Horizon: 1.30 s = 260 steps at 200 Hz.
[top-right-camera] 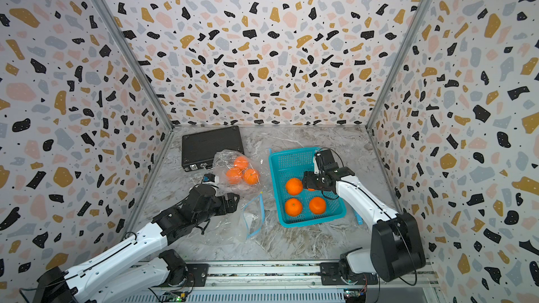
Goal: Open the zip-top bag and take out the orange
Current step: Place the orange in the basket.
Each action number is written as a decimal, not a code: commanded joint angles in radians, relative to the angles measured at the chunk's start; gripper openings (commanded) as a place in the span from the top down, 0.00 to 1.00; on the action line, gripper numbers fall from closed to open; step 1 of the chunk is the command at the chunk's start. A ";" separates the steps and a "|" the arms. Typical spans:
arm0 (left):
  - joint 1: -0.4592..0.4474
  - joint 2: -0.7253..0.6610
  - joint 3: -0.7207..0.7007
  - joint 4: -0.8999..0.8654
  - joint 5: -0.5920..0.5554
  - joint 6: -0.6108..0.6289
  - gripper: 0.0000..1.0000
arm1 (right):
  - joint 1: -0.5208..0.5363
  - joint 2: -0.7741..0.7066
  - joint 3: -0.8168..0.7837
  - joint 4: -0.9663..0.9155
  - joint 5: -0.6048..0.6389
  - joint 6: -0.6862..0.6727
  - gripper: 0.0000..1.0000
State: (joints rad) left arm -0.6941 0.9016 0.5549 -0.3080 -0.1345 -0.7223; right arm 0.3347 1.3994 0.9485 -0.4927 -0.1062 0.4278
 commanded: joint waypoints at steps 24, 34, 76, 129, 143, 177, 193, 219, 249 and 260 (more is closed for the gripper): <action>-0.025 0.045 -0.005 0.063 0.023 0.007 0.01 | -0.023 0.111 0.021 0.079 0.036 -0.021 0.36; -0.027 0.052 -0.004 0.062 0.020 0.009 0.01 | -0.025 0.134 0.021 0.092 0.022 -0.016 0.36; -0.028 0.050 -0.003 0.050 0.022 0.012 0.01 | -0.031 0.199 0.017 0.117 0.018 -0.006 0.29; -0.028 0.039 0.014 0.012 0.015 0.013 0.01 | -0.032 0.154 0.033 0.065 0.025 -0.006 0.08; -0.028 0.037 0.024 -0.012 0.008 0.014 0.01 | -0.031 0.152 0.062 0.019 0.026 -0.013 0.07; -0.023 -0.002 0.034 -0.092 -0.044 0.012 0.01 | 0.006 0.011 0.064 -0.024 0.047 0.002 0.07; -0.002 -0.036 0.029 -0.142 -0.047 0.008 0.01 | 0.088 -0.079 0.085 -0.063 0.060 0.003 0.07; 0.094 -0.116 -0.027 -0.175 0.004 -0.016 0.00 | 0.346 -0.128 0.156 -0.091 0.133 0.024 0.15; 0.187 -0.129 -0.052 -0.254 -0.068 -0.019 0.00 | 0.557 -0.019 0.235 -0.074 0.120 0.060 0.18; 0.216 -0.123 -0.072 -0.244 -0.072 -0.022 0.01 | 0.611 0.041 0.262 -0.054 0.115 0.066 0.18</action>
State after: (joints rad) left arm -0.5282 0.7712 0.5220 -0.5018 -0.1612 -0.7330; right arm 0.8623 1.3346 1.1725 -0.5217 -0.0086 0.4622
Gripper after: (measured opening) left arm 0.996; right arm 0.825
